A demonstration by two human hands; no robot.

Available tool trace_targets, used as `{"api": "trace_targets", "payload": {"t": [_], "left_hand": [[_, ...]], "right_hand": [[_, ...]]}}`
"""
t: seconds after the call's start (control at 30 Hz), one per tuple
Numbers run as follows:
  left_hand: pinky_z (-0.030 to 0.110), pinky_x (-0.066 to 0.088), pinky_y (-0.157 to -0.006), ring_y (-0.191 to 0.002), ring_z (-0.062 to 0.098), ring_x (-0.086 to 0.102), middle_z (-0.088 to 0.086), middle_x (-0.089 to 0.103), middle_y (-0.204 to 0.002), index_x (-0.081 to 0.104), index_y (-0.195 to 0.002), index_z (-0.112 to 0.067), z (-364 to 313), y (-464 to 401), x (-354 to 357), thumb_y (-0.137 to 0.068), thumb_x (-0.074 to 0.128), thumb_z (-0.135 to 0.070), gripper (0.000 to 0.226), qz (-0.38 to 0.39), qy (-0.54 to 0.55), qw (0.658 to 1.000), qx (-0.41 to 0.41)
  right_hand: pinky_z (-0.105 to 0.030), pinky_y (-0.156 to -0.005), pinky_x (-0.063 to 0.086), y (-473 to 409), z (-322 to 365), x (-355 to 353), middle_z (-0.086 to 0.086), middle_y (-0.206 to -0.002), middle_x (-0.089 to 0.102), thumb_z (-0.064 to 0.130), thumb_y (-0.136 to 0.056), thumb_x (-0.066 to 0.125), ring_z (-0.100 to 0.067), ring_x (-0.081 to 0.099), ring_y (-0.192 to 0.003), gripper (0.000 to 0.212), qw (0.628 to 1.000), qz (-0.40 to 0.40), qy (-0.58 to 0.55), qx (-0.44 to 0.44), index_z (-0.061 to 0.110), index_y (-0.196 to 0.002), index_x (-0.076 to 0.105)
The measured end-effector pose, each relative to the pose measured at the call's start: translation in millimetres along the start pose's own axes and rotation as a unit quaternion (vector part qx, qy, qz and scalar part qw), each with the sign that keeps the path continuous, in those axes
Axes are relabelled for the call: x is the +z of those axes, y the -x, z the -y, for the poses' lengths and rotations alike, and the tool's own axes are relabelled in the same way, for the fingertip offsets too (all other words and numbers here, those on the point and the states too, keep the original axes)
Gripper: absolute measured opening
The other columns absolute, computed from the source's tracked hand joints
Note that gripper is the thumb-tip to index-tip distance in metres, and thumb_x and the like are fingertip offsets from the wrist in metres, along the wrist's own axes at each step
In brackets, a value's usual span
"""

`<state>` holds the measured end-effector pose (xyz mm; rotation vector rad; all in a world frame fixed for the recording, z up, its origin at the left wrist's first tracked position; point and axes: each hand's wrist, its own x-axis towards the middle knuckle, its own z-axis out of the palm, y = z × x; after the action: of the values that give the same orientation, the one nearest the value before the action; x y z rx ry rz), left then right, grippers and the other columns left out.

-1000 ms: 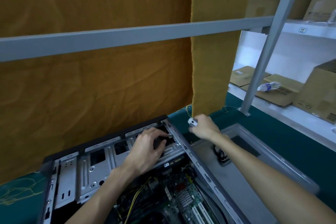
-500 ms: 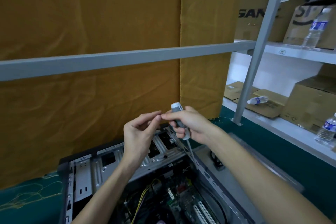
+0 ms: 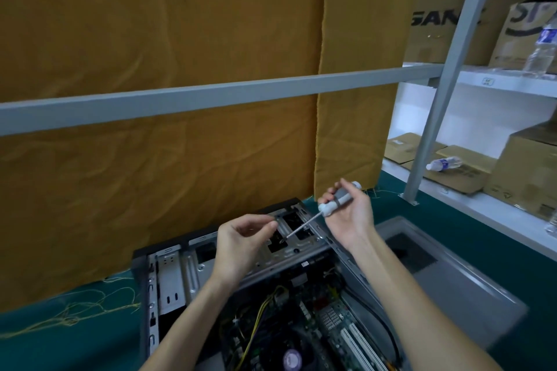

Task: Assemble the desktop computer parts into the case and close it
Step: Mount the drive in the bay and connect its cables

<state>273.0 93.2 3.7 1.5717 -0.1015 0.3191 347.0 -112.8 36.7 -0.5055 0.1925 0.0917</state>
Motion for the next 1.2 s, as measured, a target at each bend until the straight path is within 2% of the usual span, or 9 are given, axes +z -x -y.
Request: {"api": "trace_targets", "payload": {"t": [0.13, 0.23, 0.33, 0.43, 0.57, 0.67, 0.83, 1.03, 1.2], "left_hand": [[0.023, 0.058, -0.074, -0.083, 0.013, 0.075, -0.005, 0.079, -0.087, 0.083, -0.089, -0.023, 1, 4, 3, -0.081, 0.083, -0.027, 0.009, 0.036, -0.047, 0.997, 0.048], [0.021, 0.057, -0.071, -0.083, 0.007, 0.074, -0.013, 0.078, -0.088, 0.082, -0.088, -0.034, 5, 5, 4, -0.081, 0.082, -0.036, 0.007, 0.034, -0.104, 0.991, 0.079], [0.027, 0.059, -0.070, -0.081, 0.006, 0.073, -0.016, 0.078, -0.088, 0.080, -0.091, -0.040, 7, 6, 4, -0.082, 0.082, -0.036, 0.010, 0.030, -0.118, 0.988, 0.090], [0.032, 0.060, -0.067, -0.078, 0.007, 0.073, -0.014, 0.078, -0.088, 0.081, -0.092, -0.039, 9, 8, 5, -0.084, 0.082, -0.035, 0.009, 0.022, -0.124, 0.988, 0.090], [0.025, 0.059, -0.072, -0.085, 0.003, 0.073, -0.018, 0.077, -0.089, 0.079, -0.096, -0.036, 10, 10, 8, -0.083, 0.081, -0.036, 0.013, 0.004, -0.141, 0.984, 0.106], [0.022, 0.059, -0.071, -0.085, -0.001, 0.072, -0.021, 0.076, -0.087, 0.076, -0.100, -0.037, 9, 12, 9, -0.084, 0.079, -0.038, 0.017, 0.007, -0.168, 0.980, 0.109], [0.023, 0.059, -0.072, -0.085, 0.002, 0.073, -0.021, 0.076, -0.091, 0.078, -0.095, -0.038, 8, 12, 3, -0.088, 0.079, -0.025, 0.015, -0.003, -0.152, 0.982, 0.116], [0.017, 0.056, -0.069, -0.084, 0.001, 0.072, -0.024, 0.075, -0.091, 0.076, -0.094, -0.042, 7, 14, 5, -0.086, 0.079, -0.029, 0.016, -0.005, -0.166, 0.977, 0.134], [0.017, 0.055, -0.070, -0.083, 0.001, 0.072, -0.024, 0.075, -0.089, 0.077, -0.093, -0.040, 7, 13, 4, -0.085, 0.080, -0.027, 0.015, -0.001, -0.181, 0.975, 0.133]], "right_hand": [[-0.025, -0.064, 0.044, -4, 6, -11, -0.006, -0.075, 0.051, 0.015, -0.101, 0.054, -0.015, 0.048, -0.061, 0.018, 0.997, -0.031, -0.067, -0.015, 0.008, -0.084, 0.053], [-0.025, -0.063, 0.044, -5, 5, -13, -0.006, -0.077, 0.051, 0.016, -0.101, 0.054, -0.015, 0.048, -0.062, 0.018, 0.996, -0.038, -0.081, -0.009, 0.008, -0.085, 0.053], [-0.024, -0.063, 0.044, -5, 2, -12, -0.006, -0.078, 0.050, 0.015, -0.101, 0.053, -0.015, 0.048, -0.063, 0.017, 0.996, -0.041, -0.084, -0.002, 0.008, -0.086, 0.053], [-0.026, -0.065, 0.047, -4, 1, -11, -0.007, -0.076, 0.051, 0.017, -0.101, 0.054, -0.016, 0.049, -0.062, 0.017, 0.996, -0.042, -0.080, -0.002, 0.008, -0.086, 0.053], [-0.030, -0.062, 0.049, -2, -3, -10, -0.008, -0.074, 0.054, 0.020, -0.100, 0.055, -0.018, 0.051, -0.061, 0.017, 0.994, -0.042, -0.100, 0.005, 0.007, -0.088, 0.054], [-0.030, -0.066, 0.047, 0, -3, -7, -0.008, -0.074, 0.054, 0.022, -0.100, 0.055, -0.018, 0.051, -0.063, 0.019, 0.996, -0.029, -0.083, -0.014, 0.008, -0.088, 0.054], [-0.031, -0.069, 0.046, 0, 9, -3, -0.007, -0.066, 0.060, 0.024, -0.101, 0.052, -0.018, 0.054, -0.059, 0.021, 0.996, 0.015, -0.072, -0.044, 0.009, -0.087, 0.055], [-0.031, -0.069, 0.047, 1, 4, -4, -0.007, -0.065, 0.061, 0.023, -0.100, 0.053, -0.018, 0.054, -0.060, 0.019, 0.996, 0.017, -0.073, -0.037, 0.008, -0.089, 0.055], [-0.031, -0.066, 0.048, 1, 3, -5, -0.008, -0.067, 0.061, 0.023, -0.100, 0.054, -0.018, 0.054, -0.062, 0.019, 0.997, 0.018, -0.068, -0.035, 0.008, -0.089, 0.056]]}}
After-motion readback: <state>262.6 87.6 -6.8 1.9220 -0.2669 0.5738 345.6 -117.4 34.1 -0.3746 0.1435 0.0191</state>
